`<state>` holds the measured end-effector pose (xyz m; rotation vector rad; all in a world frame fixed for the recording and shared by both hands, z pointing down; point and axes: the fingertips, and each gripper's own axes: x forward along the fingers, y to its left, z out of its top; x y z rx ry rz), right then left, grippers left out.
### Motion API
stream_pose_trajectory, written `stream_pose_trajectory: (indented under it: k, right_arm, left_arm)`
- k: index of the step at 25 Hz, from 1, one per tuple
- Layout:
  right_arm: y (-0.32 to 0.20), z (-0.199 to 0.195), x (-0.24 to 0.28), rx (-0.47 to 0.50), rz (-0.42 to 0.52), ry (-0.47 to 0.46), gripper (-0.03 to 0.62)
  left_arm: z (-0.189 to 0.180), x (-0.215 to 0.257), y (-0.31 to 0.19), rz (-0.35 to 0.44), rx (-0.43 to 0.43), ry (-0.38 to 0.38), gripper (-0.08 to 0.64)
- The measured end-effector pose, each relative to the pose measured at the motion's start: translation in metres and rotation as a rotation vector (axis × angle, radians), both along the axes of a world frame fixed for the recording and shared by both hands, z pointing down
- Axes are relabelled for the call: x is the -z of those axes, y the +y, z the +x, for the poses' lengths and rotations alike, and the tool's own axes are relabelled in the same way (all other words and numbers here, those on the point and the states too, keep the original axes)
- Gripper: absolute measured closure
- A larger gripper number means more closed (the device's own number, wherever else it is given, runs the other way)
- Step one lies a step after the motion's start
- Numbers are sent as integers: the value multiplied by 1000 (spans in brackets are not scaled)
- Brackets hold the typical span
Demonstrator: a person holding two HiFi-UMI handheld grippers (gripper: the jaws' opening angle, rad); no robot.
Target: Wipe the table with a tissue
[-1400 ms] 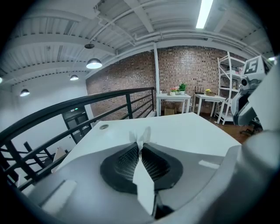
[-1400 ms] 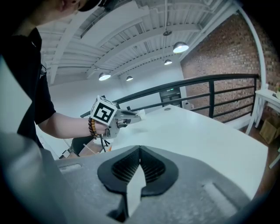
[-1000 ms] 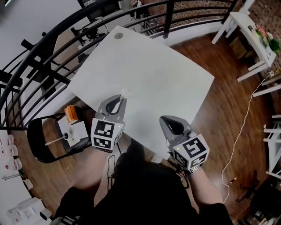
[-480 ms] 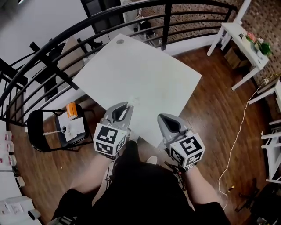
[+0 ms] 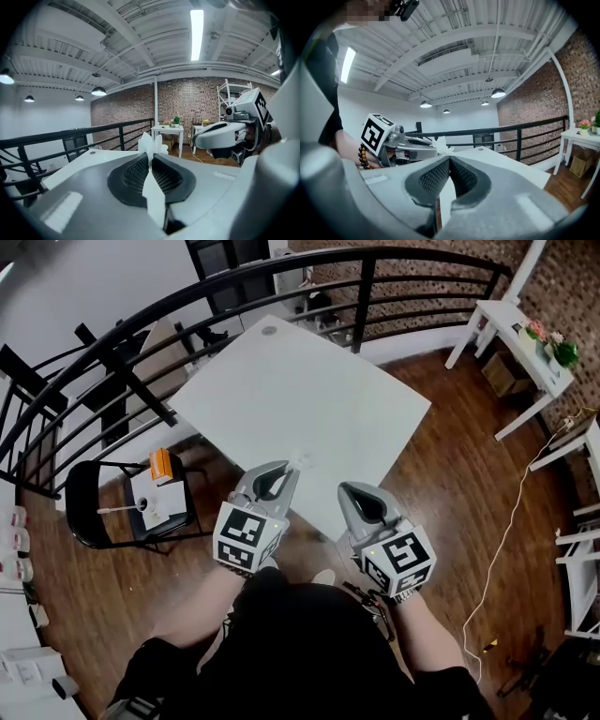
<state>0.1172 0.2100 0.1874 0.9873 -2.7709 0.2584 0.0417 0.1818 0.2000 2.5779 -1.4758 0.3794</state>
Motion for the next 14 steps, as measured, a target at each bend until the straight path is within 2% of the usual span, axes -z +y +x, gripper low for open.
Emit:
stream_pose_trajectory:
  k: [14]
  right_arm:
    - [23, -46, 12, -33, 38, 62, 600]
  left_arm:
    - [-44, 2, 29, -5, -49, -12, 526]
